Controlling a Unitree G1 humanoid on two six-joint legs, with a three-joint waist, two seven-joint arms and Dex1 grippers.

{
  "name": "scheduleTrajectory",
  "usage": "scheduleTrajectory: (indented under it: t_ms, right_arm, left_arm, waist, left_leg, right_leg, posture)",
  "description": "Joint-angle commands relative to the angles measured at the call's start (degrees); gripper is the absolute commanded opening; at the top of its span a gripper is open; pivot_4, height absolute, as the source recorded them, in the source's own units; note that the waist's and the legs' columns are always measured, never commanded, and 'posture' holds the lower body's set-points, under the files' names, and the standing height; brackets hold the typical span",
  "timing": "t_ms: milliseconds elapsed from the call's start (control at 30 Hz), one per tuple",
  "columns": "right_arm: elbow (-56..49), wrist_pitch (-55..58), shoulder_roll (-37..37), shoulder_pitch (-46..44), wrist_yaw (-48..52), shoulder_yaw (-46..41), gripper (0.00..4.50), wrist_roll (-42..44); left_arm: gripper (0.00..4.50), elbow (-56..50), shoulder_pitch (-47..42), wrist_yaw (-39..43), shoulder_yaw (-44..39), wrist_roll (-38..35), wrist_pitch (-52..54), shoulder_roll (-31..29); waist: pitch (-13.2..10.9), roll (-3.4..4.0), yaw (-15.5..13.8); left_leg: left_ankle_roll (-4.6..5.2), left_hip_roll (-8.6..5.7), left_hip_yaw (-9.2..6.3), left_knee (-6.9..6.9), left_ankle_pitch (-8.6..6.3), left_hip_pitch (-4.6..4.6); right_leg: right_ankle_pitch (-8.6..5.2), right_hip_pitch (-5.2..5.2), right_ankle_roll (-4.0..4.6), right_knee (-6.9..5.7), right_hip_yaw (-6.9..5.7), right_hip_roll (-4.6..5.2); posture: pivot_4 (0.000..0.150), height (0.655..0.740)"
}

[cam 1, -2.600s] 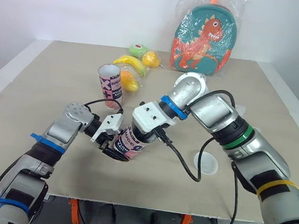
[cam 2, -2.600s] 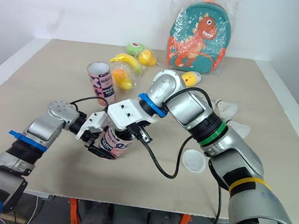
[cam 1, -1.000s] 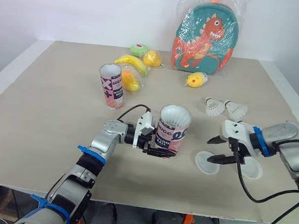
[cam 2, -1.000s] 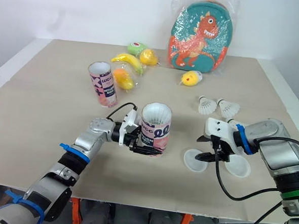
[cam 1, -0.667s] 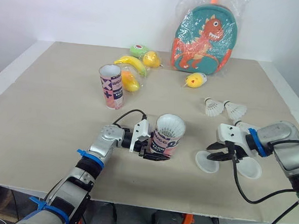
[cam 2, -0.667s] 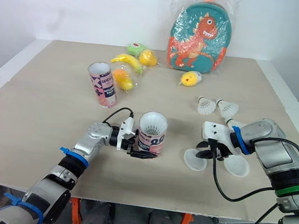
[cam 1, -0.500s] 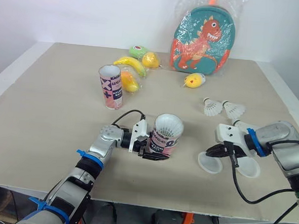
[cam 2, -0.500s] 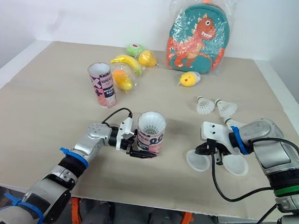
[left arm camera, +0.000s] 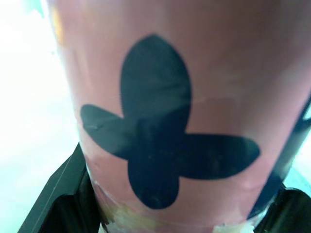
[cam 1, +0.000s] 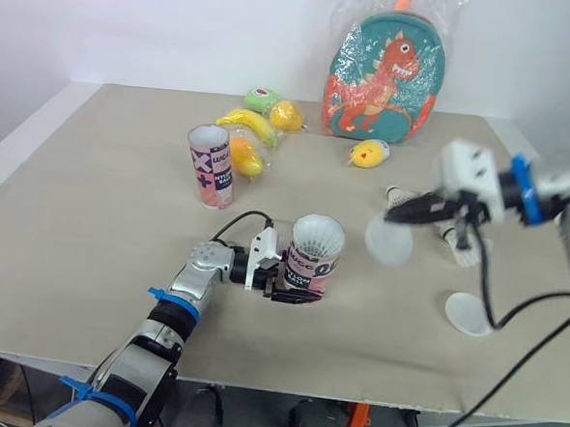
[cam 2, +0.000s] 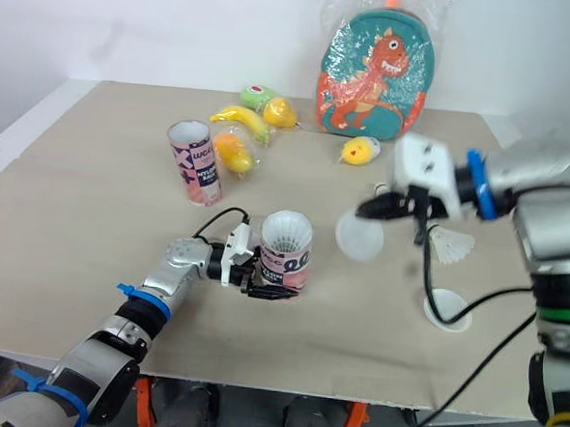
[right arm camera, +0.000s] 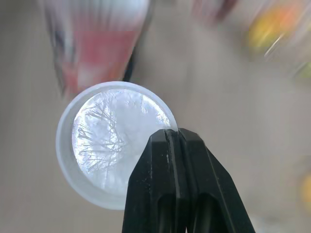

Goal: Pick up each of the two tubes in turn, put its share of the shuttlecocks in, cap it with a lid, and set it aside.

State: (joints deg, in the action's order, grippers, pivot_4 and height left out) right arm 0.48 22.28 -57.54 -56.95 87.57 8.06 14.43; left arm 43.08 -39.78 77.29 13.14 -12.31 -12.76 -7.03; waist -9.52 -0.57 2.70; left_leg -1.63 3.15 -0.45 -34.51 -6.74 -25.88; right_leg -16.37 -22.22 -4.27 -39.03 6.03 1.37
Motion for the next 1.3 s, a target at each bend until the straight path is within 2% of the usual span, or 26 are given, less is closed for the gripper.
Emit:
scheduleTrajectory:
  t_ms: [33,200,400,667,967,1300]
  right_arm:
    - [1.4,-0.7,3.3,-7.6,2.9,2.3,0.14,0.2]
    - [1.3,-3.7,9.2,-13.1,4.9,10.5,0.14,-1.5]
    - [2.3,-6.4,12.2,-15.9,4.9,15.1,0.14,-1.4]
    - [0.9,-9.8,9.4,-15.9,4.9,20.6,0.14,0.7]
    - [7.2,-12.1,10.0,-22.6,4.9,24.1,0.14,2.6]
    - [7.6,-14.1,8.8,-25.4,4.9,28.2,0.14,5.2]
  left_arm:
    - [3.4,4.2,0.8,0.2,1.3,3.0,0.1,-0.6]
    - [3.4,4.8,0.3,1.8,2.1,3.4,0.6,-0.4]
    - [3.4,4.3,0.0,1.8,1.8,3.2,1.2,-0.4]
    - [3.4,3.3,0.3,2.0,1.5,3.2,1.8,-1.5]
    - [3.4,4.1,-0.2,2.1,1.6,3.6,1.6,-1.3]
    - [3.4,5.2,-0.8,2.4,1.5,3.9,1.3,-1.5]
  waist:
    - [0.0,-0.05,0.0]
    - [0.0,-0.07,0.0]
    - [0.0,-0.06,-0.2]
    - [0.0,-0.07,-0.2]
    - [0.0,-0.07,0.0]
    - [0.0,-0.07,0.0]
  left_leg:
    - [-0.01,0.0,0.01,0.0,-0.01,0.06]
    - [-0.06,0.01,0.04,0.01,-0.04,0.09]
    - [0.0,0.0,0.01,0.06,0.0,-0.21]
    - [-0.02,0.01,0.01,0.07,-0.01,-0.21]
    - [-0.02,0.06,0.02,0.15,-0.02,-0.19]
    - [-0.02,0.08,0.02,0.14,-0.02,-0.18]
  right_leg:
    - [-0.01,-0.06,0.01,0.01,0.0,0.01]
    - [0.0,-0.11,0.04,0.03,0.0,0.03]
    - [0.14,-0.11,-0.04,0.02,-0.01,0.01]
    - [-0.02,-0.15,0.12,0.02,-0.02,0.01]
    - [-0.07,-0.18,0.2,0.01,-0.05,-0.01]
    - [-0.07,-0.19,0.2,0.01,-0.06,-0.01]
  posture:
    - [0.15,0.7302]
    - [0.15,0.7302]
    - [0.15,0.7302]
    - [0.15,0.7302]
    - [0.15,0.7302]
    - [0.15,0.7302]
